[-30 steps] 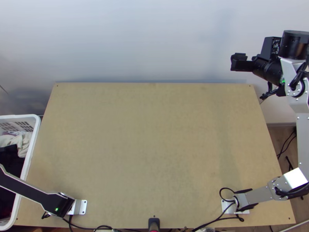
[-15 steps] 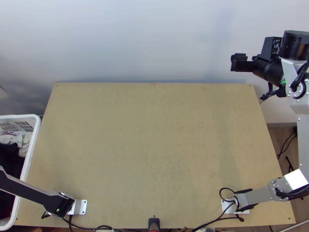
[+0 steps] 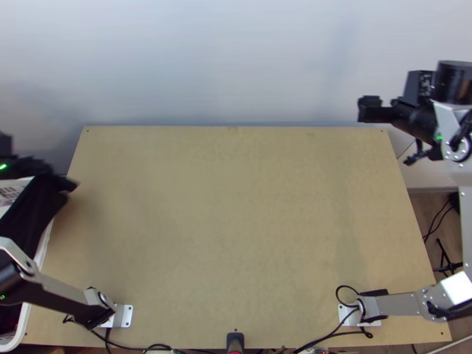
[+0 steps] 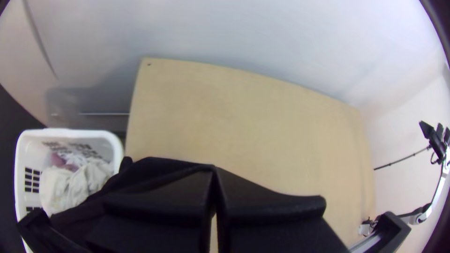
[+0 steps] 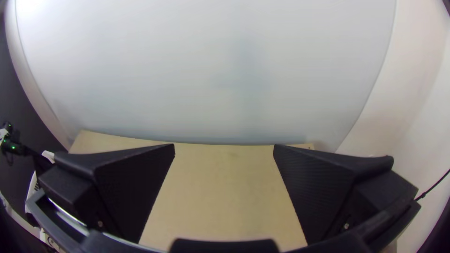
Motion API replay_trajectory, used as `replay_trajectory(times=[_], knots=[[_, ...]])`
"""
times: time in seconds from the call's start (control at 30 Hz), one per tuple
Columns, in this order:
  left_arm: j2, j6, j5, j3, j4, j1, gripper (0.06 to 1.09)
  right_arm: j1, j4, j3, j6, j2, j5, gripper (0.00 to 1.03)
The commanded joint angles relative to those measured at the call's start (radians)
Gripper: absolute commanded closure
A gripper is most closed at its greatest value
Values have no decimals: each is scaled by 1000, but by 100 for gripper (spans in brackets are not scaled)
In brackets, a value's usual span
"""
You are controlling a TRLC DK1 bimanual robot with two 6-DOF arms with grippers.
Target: Fold the t-shirt
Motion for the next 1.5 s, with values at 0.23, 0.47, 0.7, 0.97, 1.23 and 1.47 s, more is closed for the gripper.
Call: replay_trajectory(times=[0.23,0.47,0.7,0.97,1.23,1.47], knots=[[-112,-247,82,87,-8,-666,104,-216,-73,-211,-25,-204,0,5],[-6,-354,88,76,147,-1028,104,-359,-105,-325,-81,-310,0,5],[300,-408,86,363,185,-1283,104,-598,-122,-357,-132,-352,-34,4],[498,-493,85,477,388,-1508,104,-767,-145,-438,-200,-405,-50,4],[555,-531,85,486,544,-1597,10,-820,-143,-496,-207,-425,-91,4],[481,-420,54,458,400,-1557,10,-758,-130,-541,-212,-416,-134,4]])
